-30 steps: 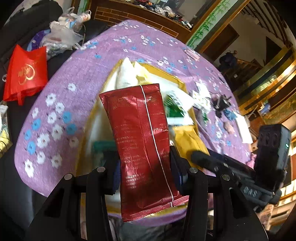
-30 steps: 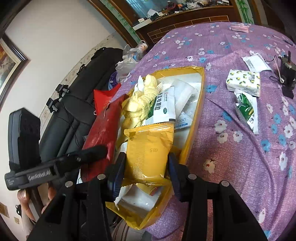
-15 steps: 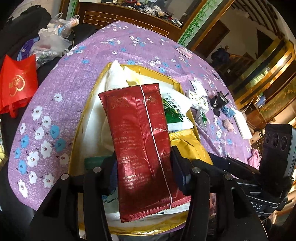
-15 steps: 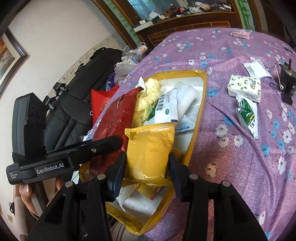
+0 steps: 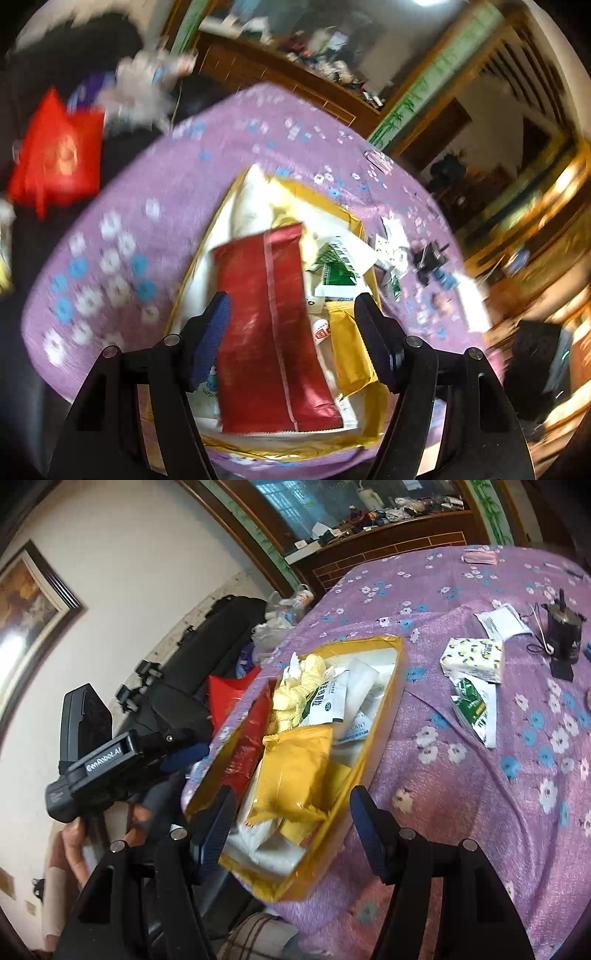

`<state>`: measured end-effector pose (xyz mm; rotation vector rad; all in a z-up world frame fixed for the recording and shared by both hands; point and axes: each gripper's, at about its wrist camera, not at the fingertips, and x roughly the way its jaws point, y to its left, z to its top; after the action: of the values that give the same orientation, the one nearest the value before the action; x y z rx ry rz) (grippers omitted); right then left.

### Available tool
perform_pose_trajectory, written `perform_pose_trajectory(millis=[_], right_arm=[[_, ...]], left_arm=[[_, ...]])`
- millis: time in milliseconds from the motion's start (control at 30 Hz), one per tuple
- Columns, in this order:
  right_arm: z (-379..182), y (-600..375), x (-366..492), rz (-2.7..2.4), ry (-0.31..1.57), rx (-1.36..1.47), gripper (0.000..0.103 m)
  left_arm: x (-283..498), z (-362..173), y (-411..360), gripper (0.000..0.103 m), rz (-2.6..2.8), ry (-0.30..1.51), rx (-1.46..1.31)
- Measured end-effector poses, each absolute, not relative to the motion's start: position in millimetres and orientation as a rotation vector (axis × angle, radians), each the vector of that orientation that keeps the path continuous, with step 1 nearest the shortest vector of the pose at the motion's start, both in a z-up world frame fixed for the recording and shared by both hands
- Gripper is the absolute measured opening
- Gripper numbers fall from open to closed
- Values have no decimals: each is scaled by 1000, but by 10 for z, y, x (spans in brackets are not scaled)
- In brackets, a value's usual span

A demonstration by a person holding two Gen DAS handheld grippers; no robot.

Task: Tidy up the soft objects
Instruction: 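Move both open tools back toward the green packet and pink ball, then grasp the green-and-white packet with the left tool while the right tool grasps the pink fluffy ball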

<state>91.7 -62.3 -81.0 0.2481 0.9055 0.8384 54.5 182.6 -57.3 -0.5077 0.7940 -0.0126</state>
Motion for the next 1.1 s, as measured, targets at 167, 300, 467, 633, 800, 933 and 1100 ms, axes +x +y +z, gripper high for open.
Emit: perform_pose_trajectory(millis=[167, 300, 467, 633, 800, 933, 1100], right_arm=[[-776, -954, 860, 805, 867, 232, 64], [-841, -1247, 882, 756, 877, 283, 64], [-936, -1592, 954, 694, 893, 346, 64], [-918, -1930, 1043, 615, 866, 380, 64], [-911, -2293, 1273, 479, 853, 390, 64], [-951, -2547, 1517, 388, 852, 408, 64], [-1072, -2729, 1808, 307, 887, 413, 64]], left_arm=[[407, -272, 1316, 69, -19, 703, -373], [484, -285, 870, 69, -150, 743, -348], [697, -422, 428, 69, -245, 817, -328], [884, -531, 126, 69, -285, 887, -312], [1125, -614, 14, 69, -270, 927, -293], [1316, -656, -61, 69, -240, 940, -262], [1520, -735, -95, 69, -234, 960, -244]])
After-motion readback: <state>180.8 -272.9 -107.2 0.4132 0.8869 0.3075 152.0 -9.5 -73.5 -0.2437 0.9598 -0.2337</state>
